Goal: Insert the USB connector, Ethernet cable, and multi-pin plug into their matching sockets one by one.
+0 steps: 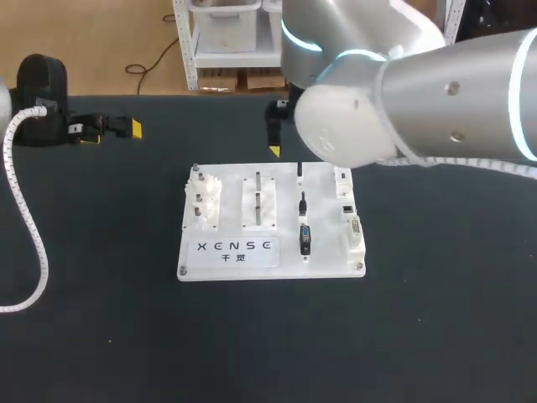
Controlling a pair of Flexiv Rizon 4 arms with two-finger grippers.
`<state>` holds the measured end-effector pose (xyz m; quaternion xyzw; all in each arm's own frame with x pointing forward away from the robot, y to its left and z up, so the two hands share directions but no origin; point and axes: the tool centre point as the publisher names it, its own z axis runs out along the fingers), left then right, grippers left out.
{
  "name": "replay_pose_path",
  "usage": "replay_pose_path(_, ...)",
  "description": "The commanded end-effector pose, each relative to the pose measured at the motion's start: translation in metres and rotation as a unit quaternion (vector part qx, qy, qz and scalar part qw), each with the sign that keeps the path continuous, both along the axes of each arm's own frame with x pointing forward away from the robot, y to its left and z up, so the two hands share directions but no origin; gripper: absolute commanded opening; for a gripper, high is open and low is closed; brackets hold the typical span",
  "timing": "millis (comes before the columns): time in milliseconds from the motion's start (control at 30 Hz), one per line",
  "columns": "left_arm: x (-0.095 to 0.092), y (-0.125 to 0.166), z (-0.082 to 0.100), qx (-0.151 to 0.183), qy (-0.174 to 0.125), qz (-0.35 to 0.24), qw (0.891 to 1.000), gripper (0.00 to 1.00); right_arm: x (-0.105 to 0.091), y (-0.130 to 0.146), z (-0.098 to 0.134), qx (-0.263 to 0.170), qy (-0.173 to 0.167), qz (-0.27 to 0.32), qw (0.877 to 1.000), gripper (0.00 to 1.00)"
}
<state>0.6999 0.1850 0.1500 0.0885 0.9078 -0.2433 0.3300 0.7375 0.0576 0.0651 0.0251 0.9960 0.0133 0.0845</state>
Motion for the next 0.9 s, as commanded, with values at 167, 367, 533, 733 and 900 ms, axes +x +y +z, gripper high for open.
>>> replay_pose_path(167, 0.000, 0.000, 0.000, 0.000, 0.000, 0.000, 1.000, 1.00, 0.012, 0.008, -0.017, -0.018, 0.049, -0.003, 0.999, 1.00)
replay_pose_path(367, 0.000, 0.000, 0.000, 0.000, 0.000, 0.000, 1.000, 1.00, 0.012, 0.008, -0.025, -0.015, 0.060, 0.000, 0.998, 1.00)
replay_pose_path(533, 0.000, 0.000, 0.000, 0.000, 0.000, 0.000, 1.000, 1.00, 0.013, 0.004, -0.032, -0.014, 0.069, -0.001, 0.997, 0.98)
replay_pose_path(733, 0.000, 0.000, 0.000, 0.000, 0.000, 0.000, 1.000, 1.00, 0.015, 0.003, -0.036, -0.012, 0.072, 0.004, 0.997, 0.89)
replay_pose_path(900, 0.000, 0.000, 0.000, 0.000, 0.000, 0.000, 1.000, 1.00, 0.015, 0.003, -0.041, -0.017, 0.072, 0.016, 0.997, 0.50)
